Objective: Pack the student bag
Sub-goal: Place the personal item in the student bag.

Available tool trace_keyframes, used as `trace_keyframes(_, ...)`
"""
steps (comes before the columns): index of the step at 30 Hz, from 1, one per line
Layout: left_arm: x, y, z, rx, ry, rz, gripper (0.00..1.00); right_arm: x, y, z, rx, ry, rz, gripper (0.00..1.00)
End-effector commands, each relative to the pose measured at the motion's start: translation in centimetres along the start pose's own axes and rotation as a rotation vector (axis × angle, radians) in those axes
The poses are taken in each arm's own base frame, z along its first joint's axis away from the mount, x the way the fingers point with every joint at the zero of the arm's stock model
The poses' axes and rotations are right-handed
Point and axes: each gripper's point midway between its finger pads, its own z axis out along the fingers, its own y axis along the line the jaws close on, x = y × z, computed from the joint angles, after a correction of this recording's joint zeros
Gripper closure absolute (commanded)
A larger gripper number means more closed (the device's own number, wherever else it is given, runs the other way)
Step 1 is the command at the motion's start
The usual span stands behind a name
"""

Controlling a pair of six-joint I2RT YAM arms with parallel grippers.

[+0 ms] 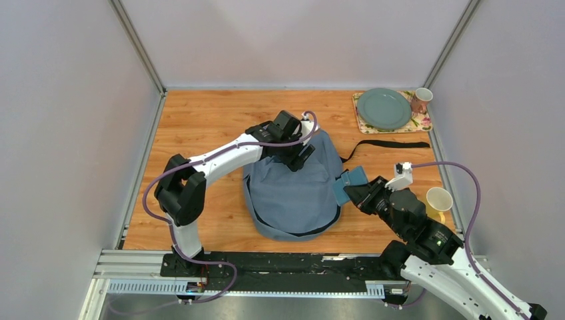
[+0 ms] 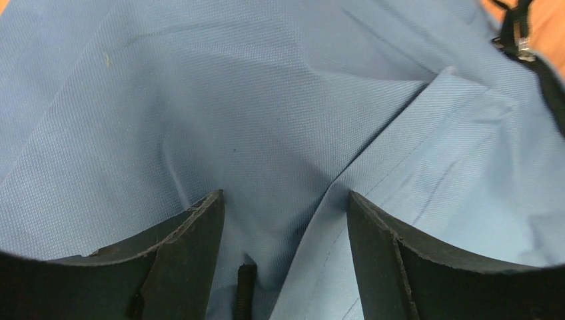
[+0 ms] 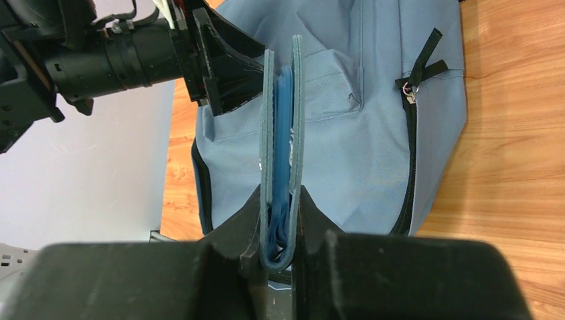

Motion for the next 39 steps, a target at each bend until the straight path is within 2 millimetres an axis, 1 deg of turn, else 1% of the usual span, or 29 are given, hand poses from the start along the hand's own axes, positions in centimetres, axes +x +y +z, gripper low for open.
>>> trace_keyframes(1, -1.6, 1.8, -2.0, -0.122, -0.087, 0.06, 0.25, -0.6, 1.1, 0.1, -0.044, -0.025, 0.023, 1.0)
trace_keyframes(2, -2.1, 1.9, -2.4, -0.125, -0.107, 0.073, 0.25, -0.6, 1.1, 0.1, -0.041, -0.026, 0.025, 1.0)
trace_keyframes(3, -3.1, 2.0, -3.2, -0.135, -0.146, 0.083, 0.25, -0.6, 1.0, 0.1, -0.04, -0.023, 0.024, 1.0)
trace_keyframes(5, -4.2, 2.5, -4.1, -0.164, -0.182, 0.114, 0.24, -0.5, 1.0, 0.1, -0.04, -0.022, 0.022, 1.0)
trace_keyframes(7, -5.1, 3.1, -4.7, -0.18, -0.203, 0.157, 0.22, -0.4, 0.9, 0.2, -0.038, -0.021, 0.021, 0.99)
trace_keyframes(8, -5.1, 3.7, -4.8, -0.188, -0.196, 0.163, 0.22, -0.4, 0.9, 0.2, -0.039, -0.019, 0.021, 0.99)
trace_keyframes(9, -4.6, 4.1, -4.3, -0.183, -0.169, 0.166, 0.22, -0.3, 0.9, 0.2, -0.039, -0.018, 0.023, 0.99)
trace_keyframes(10, -4.8, 4.1, -4.3, -0.163, -0.169, 0.187, 0.22, -0.3, 0.9, 0.2, -0.042, -0.018, 0.021, 0.99)
trace_keyframes(11, -4.5, 4.3, -4.1, -0.151, -0.157, 0.191, 0.22, -0.3, 0.9, 0.2, -0.042, -0.016, 0.023, 0.99)
trace_keyframes(12, -4.1, 4.9, -3.8, -0.147, -0.139, 0.208, 0.23, -0.2, 0.9, 0.2, -0.043, -0.013, 0.021, 0.99)
trace_keyframes(14, -3.4, 5.3, -3.3, -0.122, -0.118, 0.235, 0.22, -0.1, 0.9, 0.3, -0.042, -0.009, 0.021, 0.99)
trace_keyframes(15, -2.8, 5.5, -3.1, -0.099, -0.091, 0.28, 0.22, 0.0, 0.7, 0.3, -0.038, -0.006, 0.02, 0.99)
trace_keyframes(16, -2.5, 5.1, -2.9, -0.065, -0.082, 0.308, 0.22, 0.1, 0.7, 0.3, -0.041, -0.005, 0.02, 0.99)
trace_keyframes(18, -1.7, 5.7, -2.5, -0.062, -0.055, 0.34, 0.22, 0.2, 0.8, 0.3, -0.045, -0.001, 0.024, 0.99)
trace_keyframes(23, -0.3, 4.6, -2.3, 0.075, -0.012, 0.362, 0.23, 0.2, 0.8, 0.2, -0.044, 0.001, 0.02, 0.99)
trace_keyframes(28, 0.9, 2.2, -3.2, 0.209, 0.009, 0.358, 0.23, 0.2, 0.7, 0.4, -0.044, -0.005, 0.021, 0.99)
trace_keyframes(29, 0.8, 1.9, -3.7, 0.222, 0.004, 0.358, 0.24, 0.1, 0.8, 0.5, -0.049, -0.008, 0.025, 0.99)
trace_keyframes(30, 1.5, 1.4, -3.7, 0.243, 0.02, 0.347, 0.24, 0.2, 0.7, 0.5, -0.047, -0.006, 0.024, 0.99)
trace_keyframes(31, 1.6, 0.9, -3.9, 0.268, 0.011, 0.34, 0.24, 0.2, 0.7, 0.6, -0.046, -0.006, 0.025, 0.99)
trace_keyframes(32, 1.4, 0.6, -4.4, 0.275, -0.001, 0.338, 0.24, 0.2, 0.8, 0.7, -0.047, -0.006, 0.025, 0.99)
trace_keyframes(33, 1.9, 0.2, -4.4, 0.286, 0.0, 0.322, 0.24, 0.4, 0.8, 0.8, -0.047, -0.003, 0.023, 0.99)
trace_keyframes(34, 2.0, -0.2, -4.6, 0.301, -0.011, 0.318, 0.24, 0.4, 0.7, 0.9, -0.046, 0.0, 0.022, 0.99)
trace_keyframes(35, 1.5, -0.5, -5.1, 0.297, -0.038, 0.324, 0.24, 0.5, 0.7, 1.0, -0.044, 0.0, 0.025, 0.99)
trace_keyframes(36, 2.2, -1.1, -5.0, 0.306, -0.031, 0.315, 0.24, 0.5, 0.8, 1.1, -0.045, 0.002, 0.027, 0.99)
trace_keyframes(37, 2.3, -1.2, -5.0, 0.294, -0.034, 0.319, 0.24, 0.7, 0.7, 1.2, -0.041, 0.008, 0.024, 0.99)
trace_keyframes(38, 1.7, -1.4, -5.3, 0.275, -0.07, 0.338, 0.24, 0.7, 0.8, 1.3, -0.045, 0.008, 0.026, 0.99)
trace_keyframes(39, 2.8, -2.3, -4.7, 0.274, -0.051, 0.346, 0.24, 0.8, 0.9, 1.4, -0.046, 0.012, 0.026, 0.99)
